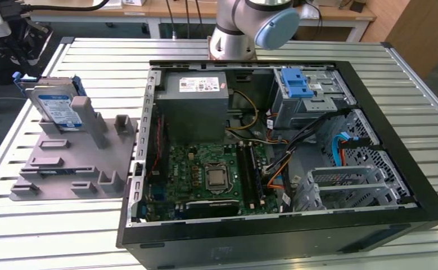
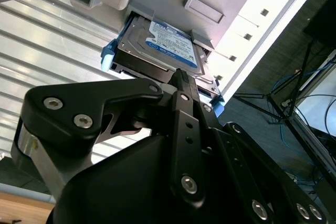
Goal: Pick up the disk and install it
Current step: 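Pick up the disk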
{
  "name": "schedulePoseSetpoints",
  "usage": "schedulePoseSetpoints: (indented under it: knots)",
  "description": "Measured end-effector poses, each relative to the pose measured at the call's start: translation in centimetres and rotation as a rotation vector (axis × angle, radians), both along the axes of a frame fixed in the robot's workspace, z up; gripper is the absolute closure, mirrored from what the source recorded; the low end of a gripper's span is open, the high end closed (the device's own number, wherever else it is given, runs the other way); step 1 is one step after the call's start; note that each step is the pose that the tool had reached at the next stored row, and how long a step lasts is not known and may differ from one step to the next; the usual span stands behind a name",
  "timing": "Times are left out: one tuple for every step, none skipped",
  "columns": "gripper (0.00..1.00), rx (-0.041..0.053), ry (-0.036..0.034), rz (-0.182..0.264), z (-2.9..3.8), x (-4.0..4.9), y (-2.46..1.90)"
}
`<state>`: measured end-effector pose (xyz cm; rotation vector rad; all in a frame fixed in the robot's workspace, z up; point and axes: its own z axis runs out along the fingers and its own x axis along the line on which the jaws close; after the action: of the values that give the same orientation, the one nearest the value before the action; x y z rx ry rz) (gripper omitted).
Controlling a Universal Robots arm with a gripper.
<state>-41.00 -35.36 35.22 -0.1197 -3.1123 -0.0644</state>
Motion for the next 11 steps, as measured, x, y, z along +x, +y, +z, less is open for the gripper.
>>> schedulePoseSetpoints:
  knots:
    - [0.89, 0.0, 0.0, 0.0, 0.0, 0.0, 0.0]
    - [0.89, 0.0, 0.0, 0.001, 0.0, 0.0, 0.0]
    - [0.89, 0.0, -0.0001, 0.004, 0.0, -0.01, 0.0]
    - [0.89, 0.0, 0.0001, 0.014, 0.0, -0.01, 0.0]
    - [0.89, 0.0001, 0.0, 0.029, 0.0, -0.01, 0.0]
    - [0.89, 0.0, -0.0001, 0.046, -0.01, -0.01, 0.0]
    - [0.89, 0.0001, -0.0001, 0.064, -0.01, -0.01, 0.0]
    - [0.89, 0.0, 0.0, 0.081, 0.0, -0.01, 0.0]
    - [0.89, 0.0, 0.0, 0.097, -0.01, -0.01, 0.0]
    - [0.89, 0.0, 0.0, 0.113, -0.01, -0.01, 0.0]
    - [0.89, 0.0, 0.0, 0.127, -0.01, -0.01, 0.0]
